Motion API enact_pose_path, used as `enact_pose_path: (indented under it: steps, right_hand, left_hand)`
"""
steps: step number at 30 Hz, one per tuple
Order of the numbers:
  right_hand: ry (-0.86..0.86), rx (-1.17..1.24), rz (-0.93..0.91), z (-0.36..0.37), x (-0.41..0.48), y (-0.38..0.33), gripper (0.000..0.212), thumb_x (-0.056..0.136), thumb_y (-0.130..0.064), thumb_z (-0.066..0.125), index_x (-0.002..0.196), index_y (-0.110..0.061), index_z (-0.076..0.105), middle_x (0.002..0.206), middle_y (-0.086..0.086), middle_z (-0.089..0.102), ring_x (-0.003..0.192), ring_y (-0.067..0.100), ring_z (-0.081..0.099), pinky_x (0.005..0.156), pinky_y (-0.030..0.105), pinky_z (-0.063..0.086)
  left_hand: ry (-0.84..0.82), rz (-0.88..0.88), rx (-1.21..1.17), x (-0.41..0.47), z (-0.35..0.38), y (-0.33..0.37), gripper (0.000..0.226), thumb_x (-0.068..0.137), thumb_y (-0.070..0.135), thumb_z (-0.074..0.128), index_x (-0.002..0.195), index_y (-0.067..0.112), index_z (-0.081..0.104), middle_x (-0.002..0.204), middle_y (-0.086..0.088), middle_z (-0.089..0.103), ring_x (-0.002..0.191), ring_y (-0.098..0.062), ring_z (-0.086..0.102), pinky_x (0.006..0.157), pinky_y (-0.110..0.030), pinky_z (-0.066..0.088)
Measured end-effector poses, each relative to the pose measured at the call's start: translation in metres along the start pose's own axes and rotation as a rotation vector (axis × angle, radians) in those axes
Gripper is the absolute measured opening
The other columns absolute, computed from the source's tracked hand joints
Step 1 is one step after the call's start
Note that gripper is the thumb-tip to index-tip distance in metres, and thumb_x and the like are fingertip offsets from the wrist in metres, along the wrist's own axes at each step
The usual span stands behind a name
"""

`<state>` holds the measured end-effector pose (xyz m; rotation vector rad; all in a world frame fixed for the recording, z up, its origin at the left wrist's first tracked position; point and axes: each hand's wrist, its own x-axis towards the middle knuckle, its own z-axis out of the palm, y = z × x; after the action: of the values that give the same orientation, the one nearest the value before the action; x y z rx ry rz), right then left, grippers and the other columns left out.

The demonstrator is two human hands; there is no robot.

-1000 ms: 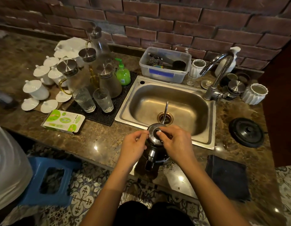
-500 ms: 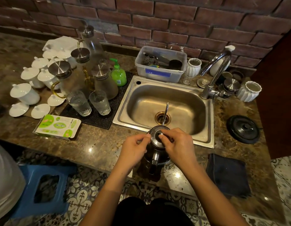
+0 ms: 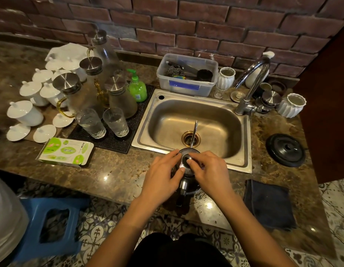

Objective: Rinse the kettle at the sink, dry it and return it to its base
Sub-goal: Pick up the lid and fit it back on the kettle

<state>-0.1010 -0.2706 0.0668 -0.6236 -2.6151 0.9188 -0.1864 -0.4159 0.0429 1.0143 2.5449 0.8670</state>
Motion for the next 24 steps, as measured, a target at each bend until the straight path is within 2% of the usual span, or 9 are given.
enact_pose_path:
  steps: [2,5,8,17,22,24]
  right_hand:
    - [-0.011,-0.004,0.002,0.0,0.0,-0.001,0.022,0.095,-0.02,0.071,0.114,-0.018,0.079,0.093,0.006,0.075,0.085,0.022,0.067,0.076,0.038,0.055]
    - [-0.003,-0.007,0.018,0.001,-0.002,0.0,0.023,0.096,-0.021,0.07,0.117,-0.019,0.078,0.094,0.006,0.074,0.086,0.021,0.067,0.075,0.033,0.052]
    - [0.018,-0.024,0.04,0.005,-0.005,0.0,0.024,0.097,-0.023,0.068,0.119,-0.02,0.077,0.097,0.004,0.073,0.087,0.02,0.067,0.073,0.027,0.047]
    - [0.108,-0.024,0.043,0.013,-0.008,-0.003,0.021,0.093,-0.016,0.074,0.113,-0.017,0.079,0.092,0.002,0.073,0.078,0.019,0.071,0.066,0.028,0.053]
    - [0.081,-0.034,0.059,0.015,-0.009,-0.003,0.02,0.096,-0.018,0.07,0.114,-0.02,0.079,0.092,0.002,0.071,0.077,0.02,0.069,0.065,0.032,0.055]
    - [0.078,-0.03,0.068,0.015,-0.009,-0.002,0.021,0.097,-0.019,0.069,0.116,-0.02,0.079,0.093,0.002,0.071,0.078,0.019,0.069,0.066,0.031,0.054]
  left_hand:
    - [-0.015,0.014,0.004,0.002,0.002,0.001,0.051,0.099,0.041,0.056,0.149,0.034,0.047,0.155,0.014,0.047,0.131,-0.02,0.049,0.107,-0.032,0.036]
    - [-0.025,0.001,0.016,0.005,0.004,0.001,0.051,0.099,0.042,0.056,0.148,0.035,0.048,0.155,0.016,0.046,0.129,-0.023,0.049,0.108,-0.039,0.043]
    - [-0.035,0.009,0.049,0.007,0.004,-0.002,0.05,0.099,0.044,0.056,0.148,0.035,0.048,0.155,0.017,0.045,0.128,-0.023,0.049,0.103,-0.041,0.047]
    - [-0.07,0.011,0.158,0.011,0.0,-0.003,0.051,0.099,0.051,0.052,0.148,0.036,0.049,0.155,0.024,0.042,0.12,-0.022,0.05,0.091,-0.042,0.055]
    - [-0.056,0.013,0.207,0.014,-0.001,-0.005,0.051,0.097,0.056,0.051,0.145,0.04,0.052,0.152,0.03,0.043,0.11,-0.015,0.051,0.075,-0.029,0.05]
    - [-0.054,0.017,0.209,0.015,-0.001,-0.006,0.05,0.096,0.057,0.051,0.144,0.041,0.053,0.151,0.031,0.044,0.111,-0.016,0.052,0.073,-0.029,0.05]
